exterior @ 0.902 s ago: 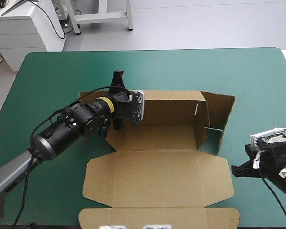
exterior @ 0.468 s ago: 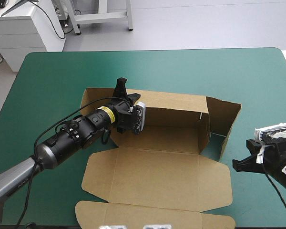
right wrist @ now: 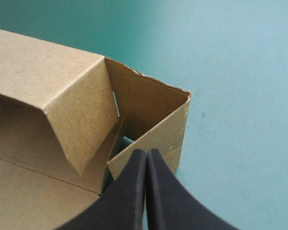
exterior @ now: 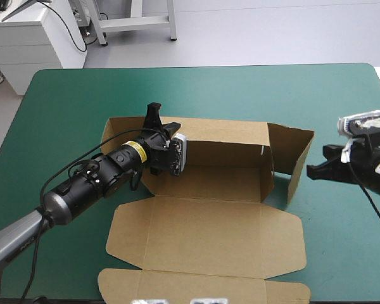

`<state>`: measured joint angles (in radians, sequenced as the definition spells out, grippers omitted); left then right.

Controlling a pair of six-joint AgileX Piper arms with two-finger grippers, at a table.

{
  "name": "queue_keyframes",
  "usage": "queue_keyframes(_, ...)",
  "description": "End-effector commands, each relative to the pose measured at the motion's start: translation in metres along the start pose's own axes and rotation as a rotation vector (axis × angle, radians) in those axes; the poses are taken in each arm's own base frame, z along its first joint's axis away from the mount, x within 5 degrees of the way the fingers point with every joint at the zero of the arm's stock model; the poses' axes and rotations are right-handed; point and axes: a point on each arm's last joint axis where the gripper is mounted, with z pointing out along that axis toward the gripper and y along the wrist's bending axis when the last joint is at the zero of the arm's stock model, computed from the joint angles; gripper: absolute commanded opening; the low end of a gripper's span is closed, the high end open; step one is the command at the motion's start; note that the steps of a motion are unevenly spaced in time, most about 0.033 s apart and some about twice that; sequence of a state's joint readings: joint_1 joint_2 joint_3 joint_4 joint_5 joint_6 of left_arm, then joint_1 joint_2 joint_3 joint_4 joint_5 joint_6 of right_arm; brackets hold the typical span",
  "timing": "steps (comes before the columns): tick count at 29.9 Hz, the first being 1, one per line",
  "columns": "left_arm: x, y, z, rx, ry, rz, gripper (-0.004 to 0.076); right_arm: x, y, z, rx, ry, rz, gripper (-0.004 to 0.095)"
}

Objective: Fold the box

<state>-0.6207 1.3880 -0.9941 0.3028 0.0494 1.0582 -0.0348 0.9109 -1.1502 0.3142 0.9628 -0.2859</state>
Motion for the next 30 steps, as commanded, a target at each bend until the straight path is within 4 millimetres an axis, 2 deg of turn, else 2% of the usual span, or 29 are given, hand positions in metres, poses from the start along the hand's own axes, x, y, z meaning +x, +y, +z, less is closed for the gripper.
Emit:
queue_keyframes(1, 0.000, 0.014, -0.014, -0.036, 0.007, -0.023, -0.0008, -0.030, -0.003, 0.011, -0.019, -0.062, 0.008, -0.0019)
queue_keyframes(9, 0.003, 0.010, -0.016, 0.008, 0.037, -0.023, -0.0008, -0.076, -0.016, 0.064, -0.100, 0.048, 0.044, -0.0019)
queue_keyframes(15, 0.002, 0.011, -0.016, 0.002, 0.033, -0.023, -0.0008, -0.099, -0.027, 0.106, -0.129, 0.155, 0.074, -0.0014)
queue_keyframes(19, 0.003, 0.011, -0.015, 0.004, 0.034, -0.023, -0.0008, -0.099, -0.034, 0.136, -0.154, 0.278, 0.110, -0.0013)
queue_keyframes(23, 0.003, 0.011, -0.015, 0.004, 0.034, -0.023, -0.0008, -0.093, -0.035, 0.157, -0.165, 0.352, 0.133, -0.0013)
queue_keyframes(30, 0.003, 0.010, -0.015, 0.006, 0.033, -0.033, -0.0008, -0.089, -0.015, 0.171, -0.172, 0.401, 0.098, -0.0013)
